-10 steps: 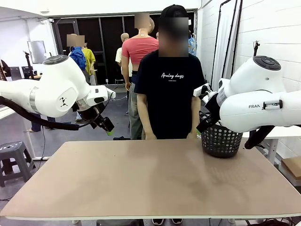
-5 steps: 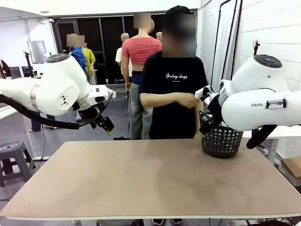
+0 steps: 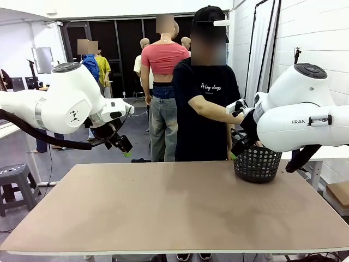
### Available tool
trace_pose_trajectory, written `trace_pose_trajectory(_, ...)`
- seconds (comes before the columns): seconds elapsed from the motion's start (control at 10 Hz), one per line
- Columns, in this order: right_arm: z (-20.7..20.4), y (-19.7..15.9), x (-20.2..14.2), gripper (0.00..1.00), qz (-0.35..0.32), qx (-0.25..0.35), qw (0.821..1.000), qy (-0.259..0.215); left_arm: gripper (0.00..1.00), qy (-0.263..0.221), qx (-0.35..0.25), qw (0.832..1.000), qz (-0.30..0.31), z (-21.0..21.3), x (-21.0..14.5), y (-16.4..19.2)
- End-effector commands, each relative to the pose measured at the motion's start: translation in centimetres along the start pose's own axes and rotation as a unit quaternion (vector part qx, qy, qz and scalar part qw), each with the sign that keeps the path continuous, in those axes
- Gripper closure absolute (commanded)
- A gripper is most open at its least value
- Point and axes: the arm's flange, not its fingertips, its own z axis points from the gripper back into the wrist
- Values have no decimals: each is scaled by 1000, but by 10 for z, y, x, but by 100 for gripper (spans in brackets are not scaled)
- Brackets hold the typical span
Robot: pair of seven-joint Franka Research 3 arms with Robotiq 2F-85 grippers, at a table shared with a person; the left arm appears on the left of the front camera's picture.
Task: Fold the training pants.
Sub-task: Grab both ends of the Training pants handed by a person.
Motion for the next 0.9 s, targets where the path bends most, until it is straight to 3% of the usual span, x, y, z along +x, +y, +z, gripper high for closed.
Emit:
trace_pose_trajectory(0.0,0,0,1,0,0,-1,1000,-5,0,-4,0,1000,-3,1,-1,0)
trace_pose_trajectory(0.8,0,0,1,0,0,-1,1000,-5,0,-4,0,1000,-3,1,-1,0)
